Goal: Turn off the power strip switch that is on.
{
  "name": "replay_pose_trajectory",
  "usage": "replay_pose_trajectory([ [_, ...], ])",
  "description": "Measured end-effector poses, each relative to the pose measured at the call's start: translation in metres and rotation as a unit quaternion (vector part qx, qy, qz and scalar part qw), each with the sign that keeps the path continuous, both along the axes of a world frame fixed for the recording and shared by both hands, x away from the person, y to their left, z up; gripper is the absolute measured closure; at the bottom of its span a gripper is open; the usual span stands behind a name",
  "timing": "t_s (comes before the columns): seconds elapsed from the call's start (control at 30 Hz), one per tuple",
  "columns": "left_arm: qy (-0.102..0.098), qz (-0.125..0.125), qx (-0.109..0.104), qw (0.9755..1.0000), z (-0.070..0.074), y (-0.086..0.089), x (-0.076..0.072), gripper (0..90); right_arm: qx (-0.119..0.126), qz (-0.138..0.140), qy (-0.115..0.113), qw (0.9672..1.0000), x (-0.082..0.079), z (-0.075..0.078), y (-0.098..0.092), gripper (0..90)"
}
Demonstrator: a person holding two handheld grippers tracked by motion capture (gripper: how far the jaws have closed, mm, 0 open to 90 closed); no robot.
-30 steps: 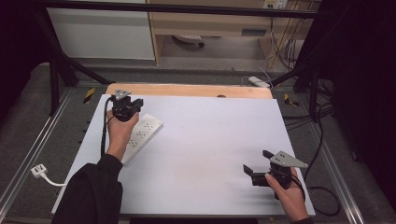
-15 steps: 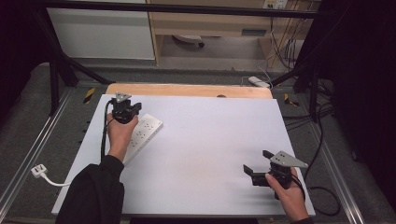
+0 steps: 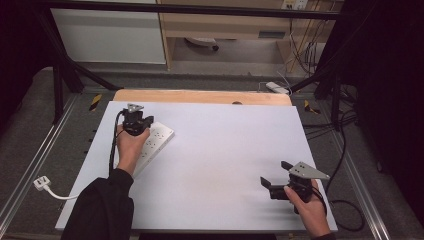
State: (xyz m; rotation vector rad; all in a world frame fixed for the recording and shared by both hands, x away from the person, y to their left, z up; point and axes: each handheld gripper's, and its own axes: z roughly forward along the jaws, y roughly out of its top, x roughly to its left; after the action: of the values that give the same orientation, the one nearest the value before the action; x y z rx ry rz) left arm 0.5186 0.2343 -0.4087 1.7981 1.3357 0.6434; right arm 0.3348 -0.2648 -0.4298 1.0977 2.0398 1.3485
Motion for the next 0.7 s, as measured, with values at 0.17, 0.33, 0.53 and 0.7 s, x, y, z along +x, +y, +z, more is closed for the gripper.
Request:
replay_pose_trajectory([
  [0.17,0.012,0.000,0.007,0.9999,-0.0041,0.0001,0.0005,90.0,0.000,0.001,0.001,1.0000,-0.0002,0.0002,-0.0001,2.0],
  [0.33,0.020,0.004,0.008,0.9998,-0.0067,0.0015,0.0016,90.0,0.000,0.001,0.001,1.0000,-0.0001,0.0002,-0.0001,2.0],
  [0.53,0.025,0.003,0.010,0.9996,-0.0085,0.0023,0.0020,90.0,0.000,0.002,0.001,1.0000,-0.0002,0.0003,0.0000,2.0],
  [0.7,0.030,0.003,0.010,0.9995,-0.0099,0.0020,0.0023,90.0,0.000,0.002,0.002,1.0000,-0.0004,0.0004,0.0002,2.0],
])
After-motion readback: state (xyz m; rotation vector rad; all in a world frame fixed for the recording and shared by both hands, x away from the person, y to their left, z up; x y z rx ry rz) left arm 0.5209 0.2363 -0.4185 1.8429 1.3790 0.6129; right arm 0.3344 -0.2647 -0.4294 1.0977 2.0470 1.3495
